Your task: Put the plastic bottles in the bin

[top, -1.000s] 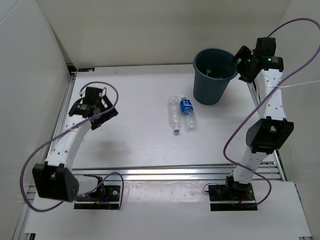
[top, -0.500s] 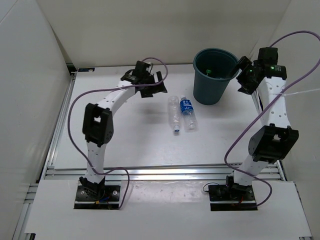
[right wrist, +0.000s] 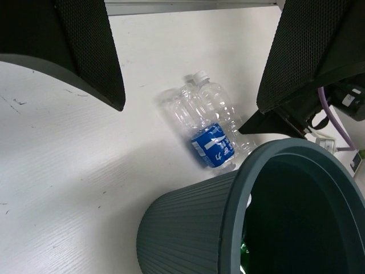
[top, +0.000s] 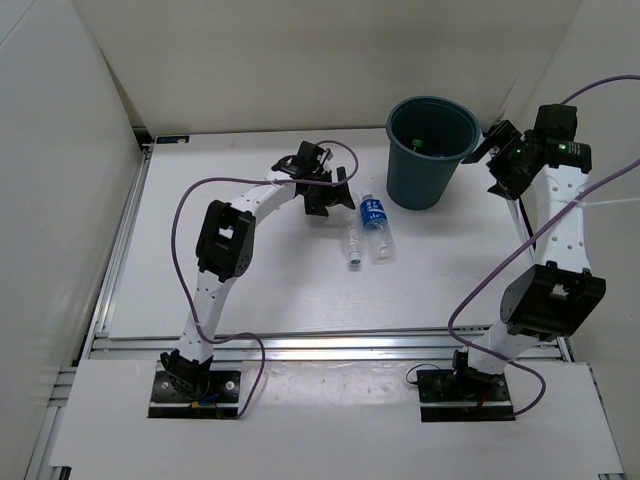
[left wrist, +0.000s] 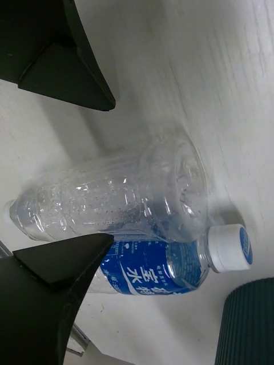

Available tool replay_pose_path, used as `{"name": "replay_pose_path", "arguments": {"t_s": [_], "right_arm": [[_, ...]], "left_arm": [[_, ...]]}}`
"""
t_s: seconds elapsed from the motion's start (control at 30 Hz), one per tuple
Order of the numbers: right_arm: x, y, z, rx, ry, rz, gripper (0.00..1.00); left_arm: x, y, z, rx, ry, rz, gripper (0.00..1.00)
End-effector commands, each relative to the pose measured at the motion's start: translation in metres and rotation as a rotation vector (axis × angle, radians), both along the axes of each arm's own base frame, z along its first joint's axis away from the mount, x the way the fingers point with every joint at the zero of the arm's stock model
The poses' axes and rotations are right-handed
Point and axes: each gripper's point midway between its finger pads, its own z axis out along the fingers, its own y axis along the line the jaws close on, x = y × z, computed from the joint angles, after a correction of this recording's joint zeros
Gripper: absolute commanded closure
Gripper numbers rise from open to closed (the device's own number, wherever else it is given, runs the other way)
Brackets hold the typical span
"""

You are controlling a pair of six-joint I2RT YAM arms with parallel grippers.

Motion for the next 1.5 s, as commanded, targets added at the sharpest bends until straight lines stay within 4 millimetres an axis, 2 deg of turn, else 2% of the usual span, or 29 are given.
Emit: {"name": "replay_pose_path", "arguments": {"t_s": [0.0,0.03,0.07,0.1,0.33,0.47,0.5,0.57,0.6,0.63,0.67,0.7,0.73,0.77,0.8,0.83,0.93,0.97,1.1,1.17,1.23,1.27,1.3,1.4,1.47], "right_arm": [[-0.004,0.003,0.015,0.009,-0.044,0.009,0.01],[-0.004,0.003,0.015,0.009,-0.044,0.009,0.01],[-0.004,-0.001,0.015,0.009,-0.044,0.000,0.01],[-0.002,-0.001,0.012,0.011,-0.035,0.000,0.01],[-0.006,-0.004,-0.001,0.019,-0.001,-0.009,0.01],[-0.009,-0.005,-0.010,0.040,0.026,-0.021,0.01],[-0.008,-0.003,-0.013,0.055,0.027,-0.021,0.01],[-0.010,-0.002,-0.018,0.067,0.043,-0.032,0.01],[-0.010,-0.001,-0.024,0.080,0.059,-0.025,0.01],[-0.008,0.001,-0.022,0.088,0.048,-0.016,0.01],[-0.008,-0.002,-0.021,0.095,0.050,-0.033,0.01],[-0.008,0.000,-0.020,0.107,0.047,-0.023,0.01],[-0.009,0.001,-0.024,0.109,0.056,-0.024,0.01],[-0.011,0.002,-0.027,0.118,0.065,-0.018,0.01],[-0.011,0.002,-0.027,0.118,0.065,-0.018,0.01],[-0.012,0.003,-0.031,0.121,0.077,-0.019,0.01],[-0.019,0.001,-0.036,0.121,0.094,-0.022,0.01],[-0.025,0.002,-0.032,0.120,0.091,-0.022,0.01],[-0.041,0.001,-0.039,0.106,0.123,-0.022,0.01],[-0.045,0.002,-0.035,0.103,0.109,-0.022,0.01],[-0.049,0.001,-0.036,0.090,0.115,-0.019,0.01],[-0.052,-0.002,-0.038,0.071,0.121,-0.035,0.01],[-0.054,-0.002,-0.037,0.070,0.119,-0.036,0.01],[-0.064,0.001,-0.030,0.063,0.093,-0.035,0.01],[-0.068,0.002,-0.024,0.057,0.068,-0.035,0.01]], "left_arm": [[0.002,-0.017,0.023,-0.061,-0.034,-0.039,0.01],[0.001,-0.018,0.017,-0.063,-0.018,-0.046,0.01],[0.000,-0.022,0.022,-0.084,-0.016,-0.051,0.02],[-0.001,-0.022,0.015,-0.084,0.001,-0.057,0.03],[-0.002,-0.026,0.015,-0.101,0.013,-0.063,0.25],[0.015,-0.013,0.049,-0.109,-0.054,0.001,0.32],[0.023,-0.006,0.060,-0.111,-0.080,0.021,0.35],[0.042,0.002,0.101,-0.126,-0.181,0.064,0.40],[0.053,0.008,0.115,-0.130,-0.219,0.089,0.40],[0.060,0.008,0.139,-0.143,-0.275,0.104,0.43],[0.075,0.008,0.181,-0.172,-0.379,0.133,0.45],[0.083,0.008,0.204,-0.193,-0.440,0.149,0.47],[0.091,0.006,0.215,-0.211,-0.475,0.167,0.47],[0.097,0.008,0.253,-0.247,-0.562,0.188,0.49],[0.100,0.008,0.259,-0.253,-0.586,0.199,0.49],[0.103,0.008,0.287,-0.303,-0.658,0.215,0.49],[0.112,0.017,0.326,-0.337,-0.790,0.274,0.52],[0.109,0.016,0.362,-0.383,-0.899,0.281,0.53],[0.108,0.033,0.446,-0.490,-1.193,0.422,0.52],[0.107,0.036,0.461,-0.523,-1.241,0.469,0.52],[0.099,0.029,0.471,-0.562,-1.272,0.483,0.53],[0.092,0.025,0.483,-0.582,-1.323,0.483,0.52],[0.084,0.011,0.484,-0.587,-1.334,0.467,0.52],[0.070,-0.010,0.489,-0.598,-1.378,0.441,0.52],[0.068,-0.013,0.490,-0.602,-1.398,0.447,0.52]]}}
